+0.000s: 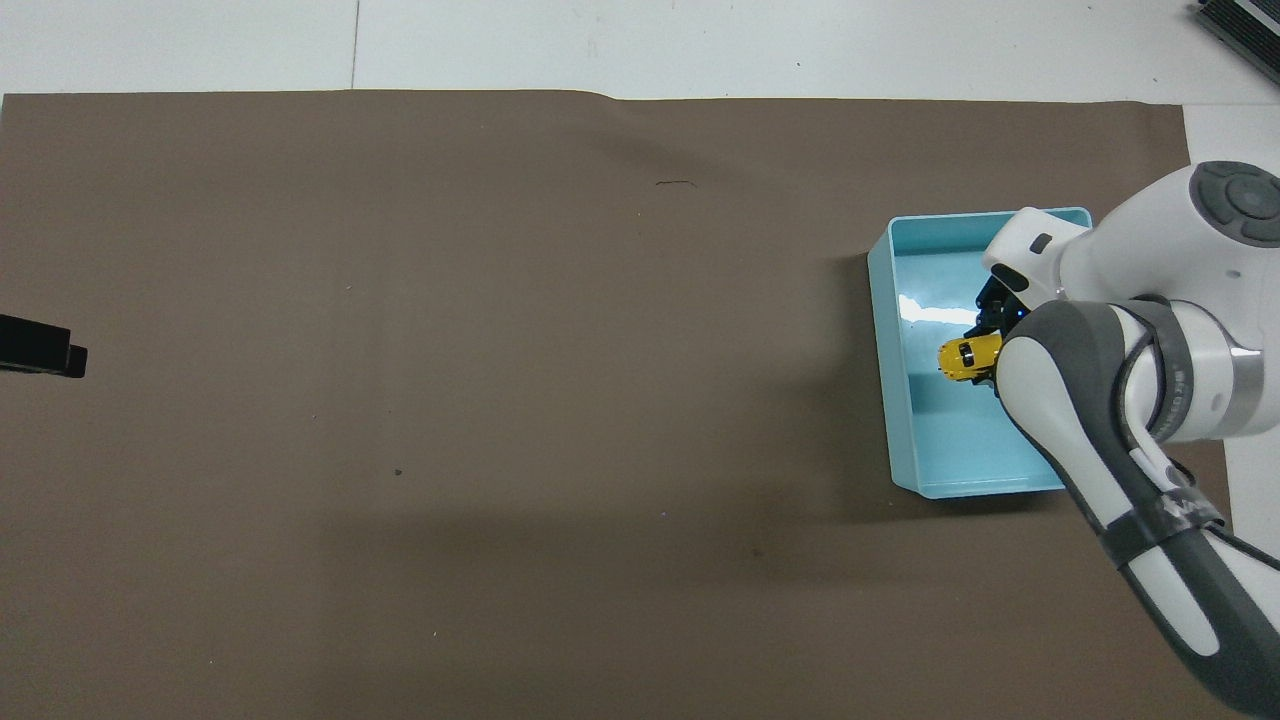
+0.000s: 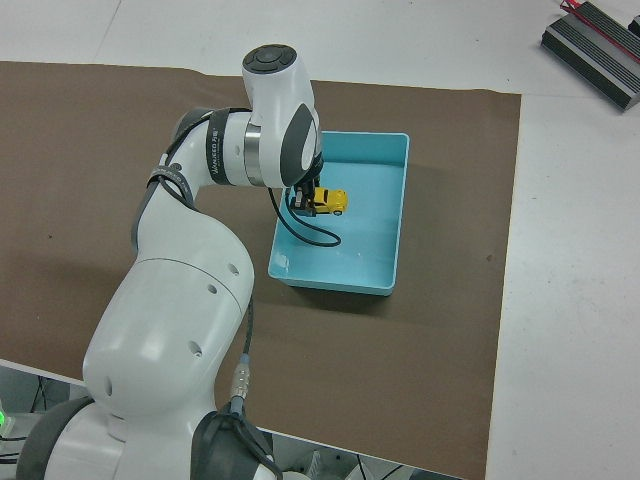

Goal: Wind up and store yellow beetle car
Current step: 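Lift the car over the rim into the box with the right gripper, then lower the car onto the box floor with the right gripper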

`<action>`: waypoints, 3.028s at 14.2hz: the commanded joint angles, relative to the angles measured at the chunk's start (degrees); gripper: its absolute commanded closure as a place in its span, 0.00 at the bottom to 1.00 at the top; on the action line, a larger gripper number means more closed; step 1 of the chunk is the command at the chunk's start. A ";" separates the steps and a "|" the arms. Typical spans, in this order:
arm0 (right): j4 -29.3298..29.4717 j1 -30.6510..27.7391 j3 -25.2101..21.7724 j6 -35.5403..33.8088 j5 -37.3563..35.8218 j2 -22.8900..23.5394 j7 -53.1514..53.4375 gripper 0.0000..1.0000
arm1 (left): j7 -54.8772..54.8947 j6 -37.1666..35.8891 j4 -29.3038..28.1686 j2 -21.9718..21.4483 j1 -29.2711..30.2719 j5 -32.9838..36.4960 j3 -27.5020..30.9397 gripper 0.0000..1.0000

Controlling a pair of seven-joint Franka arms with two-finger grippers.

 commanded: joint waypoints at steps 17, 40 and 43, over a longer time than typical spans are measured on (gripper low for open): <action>-11.89 -4.08 0.56 18.01 -2.08 -1.14 -7.50 1.00 | 0.42 -0.36 -1.16 -1.27 -0.57 -0.58 0.75 0.00; -13.04 -4.25 0.65 22.85 -1.64 3.70 -5.48 0.00 | 0.42 -0.36 -1.16 -1.27 -0.57 -0.58 0.75 0.00; -11.55 -4.17 0.74 20.76 -1.12 3.61 -4.68 0.00 | 0.42 -0.36 -1.16 -1.27 -0.57 -0.58 0.66 0.00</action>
